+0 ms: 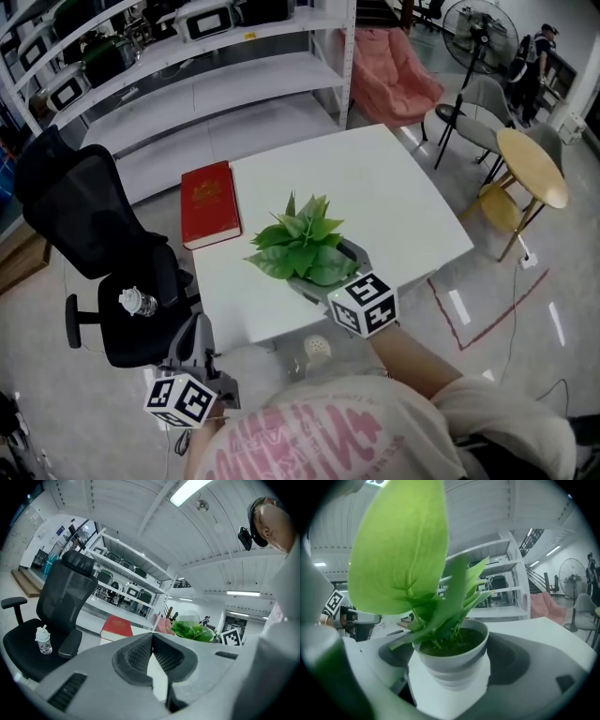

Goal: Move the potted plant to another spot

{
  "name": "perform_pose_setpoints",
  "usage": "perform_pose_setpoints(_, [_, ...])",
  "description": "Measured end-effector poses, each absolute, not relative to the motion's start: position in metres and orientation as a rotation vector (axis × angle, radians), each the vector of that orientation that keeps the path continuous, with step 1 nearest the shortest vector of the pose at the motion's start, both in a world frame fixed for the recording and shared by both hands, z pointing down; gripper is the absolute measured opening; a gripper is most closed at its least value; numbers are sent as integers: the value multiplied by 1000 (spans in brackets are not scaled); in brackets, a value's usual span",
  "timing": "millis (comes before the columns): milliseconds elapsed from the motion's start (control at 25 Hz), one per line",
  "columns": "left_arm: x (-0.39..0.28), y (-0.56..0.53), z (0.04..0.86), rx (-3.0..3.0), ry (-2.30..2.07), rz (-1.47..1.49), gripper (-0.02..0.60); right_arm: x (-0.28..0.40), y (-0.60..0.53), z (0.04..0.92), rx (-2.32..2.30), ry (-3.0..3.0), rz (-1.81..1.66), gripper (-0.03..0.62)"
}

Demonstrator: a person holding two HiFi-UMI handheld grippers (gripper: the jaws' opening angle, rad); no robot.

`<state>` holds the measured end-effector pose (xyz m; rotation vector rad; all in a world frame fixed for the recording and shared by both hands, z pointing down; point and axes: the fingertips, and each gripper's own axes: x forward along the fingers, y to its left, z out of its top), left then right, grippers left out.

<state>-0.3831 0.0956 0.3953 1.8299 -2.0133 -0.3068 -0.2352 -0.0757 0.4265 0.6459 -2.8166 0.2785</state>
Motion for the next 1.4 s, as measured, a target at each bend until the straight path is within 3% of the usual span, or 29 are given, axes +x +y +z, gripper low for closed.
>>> perform_pose_setpoints(880, [-300, 133, 398, 2025, -1767, -267, 3, -128, 11, 386, 946, -2835, 270, 499])
perform_pose_setpoints(1400, [-248, 110, 420, 2048, -1629, -239, 3, -78, 7, 387, 1052, -2807, 278, 499])
